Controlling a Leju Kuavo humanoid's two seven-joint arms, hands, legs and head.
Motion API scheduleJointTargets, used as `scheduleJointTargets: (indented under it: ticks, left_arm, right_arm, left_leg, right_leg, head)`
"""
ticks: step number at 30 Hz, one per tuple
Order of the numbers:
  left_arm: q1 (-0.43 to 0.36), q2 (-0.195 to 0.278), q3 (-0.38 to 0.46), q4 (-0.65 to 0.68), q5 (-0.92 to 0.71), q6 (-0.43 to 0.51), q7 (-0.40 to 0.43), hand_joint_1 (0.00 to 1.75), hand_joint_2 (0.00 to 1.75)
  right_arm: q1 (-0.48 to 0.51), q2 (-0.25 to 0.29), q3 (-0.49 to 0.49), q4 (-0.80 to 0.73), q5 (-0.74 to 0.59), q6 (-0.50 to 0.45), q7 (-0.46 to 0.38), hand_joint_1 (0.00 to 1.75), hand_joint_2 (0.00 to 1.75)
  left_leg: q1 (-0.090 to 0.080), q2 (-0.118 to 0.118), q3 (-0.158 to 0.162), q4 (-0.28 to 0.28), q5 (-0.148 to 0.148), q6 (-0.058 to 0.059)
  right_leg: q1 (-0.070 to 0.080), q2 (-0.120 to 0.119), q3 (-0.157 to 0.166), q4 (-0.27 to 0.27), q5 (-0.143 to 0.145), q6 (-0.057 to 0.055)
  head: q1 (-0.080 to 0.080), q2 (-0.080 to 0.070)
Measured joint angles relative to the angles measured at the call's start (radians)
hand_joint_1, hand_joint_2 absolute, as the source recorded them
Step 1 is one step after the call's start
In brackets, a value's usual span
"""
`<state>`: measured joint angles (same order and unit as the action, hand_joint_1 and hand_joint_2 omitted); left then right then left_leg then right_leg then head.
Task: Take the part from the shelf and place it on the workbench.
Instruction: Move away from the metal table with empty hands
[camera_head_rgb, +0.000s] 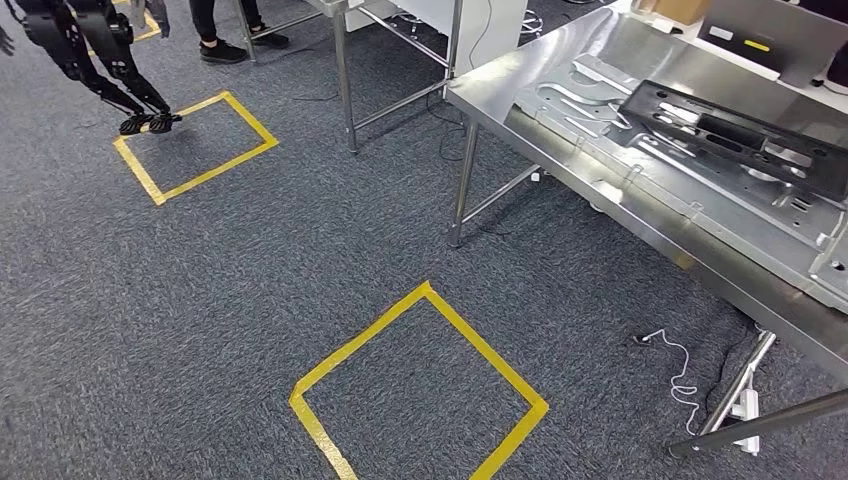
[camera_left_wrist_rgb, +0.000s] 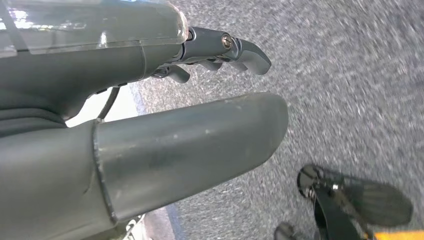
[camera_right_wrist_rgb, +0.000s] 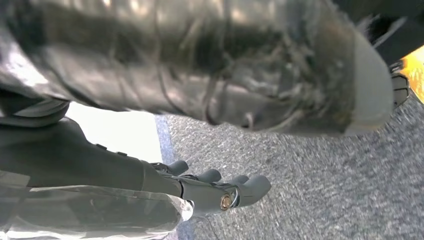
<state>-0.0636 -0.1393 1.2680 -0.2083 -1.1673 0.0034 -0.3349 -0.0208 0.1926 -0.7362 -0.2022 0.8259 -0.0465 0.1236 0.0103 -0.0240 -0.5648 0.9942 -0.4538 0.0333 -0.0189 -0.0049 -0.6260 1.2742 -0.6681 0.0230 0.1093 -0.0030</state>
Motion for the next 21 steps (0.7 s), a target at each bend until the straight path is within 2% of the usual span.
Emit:
scheduleJointTargets:
  ticks: [1, 2, 3, 5, 6, 7, 9, 10, 11, 13, 14, 15, 16, 17, 19, 20, 21]
  left_arm:
    - [0.0, 0.0, 0.0, 0.0, 0.0, 0.0, 0.0, 0.0, 0.0]
    - [0.0, 0.0, 0.0, 0.0, 0.0, 0.0, 0.0, 0.0, 0.0]
    - [0.0, 0.0, -0.001, 0.0, 0.0, 0.0, 0.0, 0.0, 0.0]
    - [-0.001, -0.003, -0.002, 0.0, 0.0, 0.0, 0.0, 0.0, 0.0]
    - [-0.003, -0.005, -0.003, 0.0, 0.0, 0.0, 0.0, 0.0, 0.0]
    - [-0.003, -0.006, -0.004, 0.0, 0.0, 0.0, 0.0, 0.0, 0.0]
    - [-0.002, -0.006, -0.005, 0.0, 0.0, 0.0, 0.0, 0.0, 0.0]
    - [-0.001, -0.006, -0.005, 0.0, 0.0, 0.0, 0.0, 0.0, 0.0]
    - [-0.001, -0.006, -0.005, 0.0, 0.0, 0.0, 0.0, 0.0, 0.0]
    - [-0.003, -0.005, -0.006, 0.0, 0.0, 0.0, 0.0, 0.0, 0.0]
    - [-0.004, -0.005, -0.006, 0.0, 0.0, 0.0, 0.0, 0.0, 0.0]
    - [-0.004, -0.004, -0.006, 0.0, 0.0, 0.0, 0.0, 0.0, 0.0]
    - [-0.003, -0.004, -0.006, 0.0, 0.0, 0.0, 0.0, 0.0, 0.0]
    - [-0.002, -0.004, -0.006, 0.0, 0.0, 0.0, 0.0, 0.0, 0.0]
    - [0.001, -0.004, -0.006, 0.0, 0.0, 0.0, 0.0, 0.0, 0.0]
    - [0.0, -0.005, -0.006, 0.0, 0.0, 0.0, 0.0, 0.0, 0.0]
    - [-0.001, -0.006, -0.007, 0.0, 0.0, -0.001, 0.0, 0.0, 0.0]
  right_arm:
    - [0.001, 0.0, 0.0, 0.0, 0.0, 0.0, 0.0, 0.0, 0.0]
    - [0.002, 0.0, 0.0, 0.0, 0.0, 0.0, 0.0, 0.0, 0.0]
    - [0.003, 0.0, 0.0, 0.0, 0.0, 0.0, 0.0, 0.0, 0.0]
    - [0.006, -0.002, 0.0, 0.0, 0.0, 0.0, 0.0, 0.0, 0.0]
    - [0.007, -0.003, 0.0, 0.0, 0.0, 0.0, 0.0, 0.0, 0.0]
    - [0.006, -0.004, 0.0, 0.0, 0.0, 0.0, 0.0, 0.0, 0.0]
    - [0.001, -0.004, 0.0, 0.0, 0.0, -0.001, 0.0, 0.0, 0.0]
    - [0.001, -0.004, 0.0, 0.0, 0.0, -0.001, 0.0, 0.0, 0.0]
    - [0.002, -0.004, 0.0, 0.0, 0.0, -0.001, 0.0, 0.0, 0.0]
    - [0.005, -0.004, 0.0, 0.0, 0.0, 0.0, 0.0, 0.0, 0.0]
    - [0.006, -0.004, 0.0, 0.001, 0.0, 0.0, 0.0, 0.0, 0.0]
    - [0.006, -0.004, 0.0, 0.001, 0.0, 0.0, 0.0, 0.0, 0.0]
    - [0.006, -0.004, 0.0, 0.001, 0.0, 0.0, 0.0, 0.0, 0.0]
    - [0.005, -0.004, 0.0, 0.001, 0.0, 0.0, 0.0, 0.0, 0.0]
    - [0.004, -0.005, 0.0, 0.001, 0.0, 0.0, 0.0, 0.0, 0.0]
    - [0.004, -0.006, 0.0, 0.001, 0.0, 0.0, 0.0, 0.0, 0.0]
    - [0.003, -0.007, 0.0, 0.001, 0.0, 0.0, 0.0, 0.0, 0.0]
  left_leg:
    - [-0.002, -0.013, 0.0, 0.001, 0.0, 0.0]
    - [-0.004, -0.027, 0.001, 0.002, 0.0, 0.0]
    - [-0.005, -0.04, 0.003, 0.002, 0.0, 0.0]
    - [-0.004, -0.063, 0.0, 0.005, 0.0, -0.003]
    - [-0.003, -0.073, -0.005, 0.006, 0.001, -0.007]
    - [0.0, -0.084, -0.01, 0.006, 0.004, -0.012]
    - [0.004, -0.097, -0.018, 0.005, 0.008, -0.023]
    - [0.002, -0.084, -0.021, 0.01, 0.004, -0.028]
    - [0.001, -0.062, -0.03, 0.031, -0.009, -0.032]
    - [0.002, -0.008, -0.079, 0.133, -0.064, -0.041]
    - [0.005, 0.004, -0.113, 0.199, -0.094, -0.046]
    - [0.009, 0.01, -0.14, 0.251, -0.11, -0.052]
    - [0.013, 0.014, -0.15, 0.27, -0.107, -0.057]
    - [0.017, 0.017, -0.14, 0.252, -0.086, -0.063]
    - [0.025, 0.033, -0.076, 0.133, -0.023, -0.078]
    - [0.027, 0.04, -0.047, 0.077, -0.005, -0.079]
    - [0.026, 0.045, -0.03, 0.043, 0.001, -0.076]
  right_leg:
    - [0.001, 0.002, -0.009, 0.012, 0.01, -0.003]
    - [0.003, 0.006, 0.002, -0.018, 0.041, -0.007]
    - [0.006, 0.018, 0.027, -0.079, 0.085, -0.014]
    - [0.01, 0.07, 0.076, -0.204, 0.152, -0.035]
    - [0.012, 0.089, 0.089, -0.241, 0.165, -0.043]
    - [0.014, 0.097, 0.093, -0.257, 0.165, -0.048]
    - [0.013, 0.072, 0.101, -0.277, 0.166, -0.05]
    - [0.01, 0.058, 0.108, -0.29, 0.17, -0.051]
    - [0.007, 0.043, 0.118, -0.303, 0.174, -0.053]
    - [0.005, 0.012, 0.131, -0.316, 0.176, -0.055]
    - [0.006, -0.003, 0.132, -0.317, 0.174, -0.055]
    - [0.006, -0.018, 0.132, -0.316, 0.173, -0.053]
    - [0.004, -0.03, 0.133, -0.315, 0.17, -0.05]
    - [0.002, -0.04, 0.135, -0.313, 0.166, -0.046]
    - [-0.005, -0.055, 0.14, -0.303, 0.153, -0.031]
    - [-0.006, -0.061, 0.139, -0.292, 0.144, -0.021]
    - [-0.004, -0.065, 0.138, -0.284, 0.136, -0.013]
  head:
    - [0.0, 0.0]
    - [0.0, 0.0]
    - [0.0, 0.0]
    - [0.0, 0.0]
    - [0.001, 0.0]
    - [0.002, 0.0]
    - [0.004, 0.0]
    - [0.004, 0.0]
    - [0.004, 0.0]
    - [0.004, 0.0]
    - [0.004, 0.0]
    - [0.004, 0.0]
    - [0.004, 0.0]
    - [0.004, 0.0]
    - [0.004, 0.0]
    - [0.003, 0.0]
    - [0.003, 0.0]
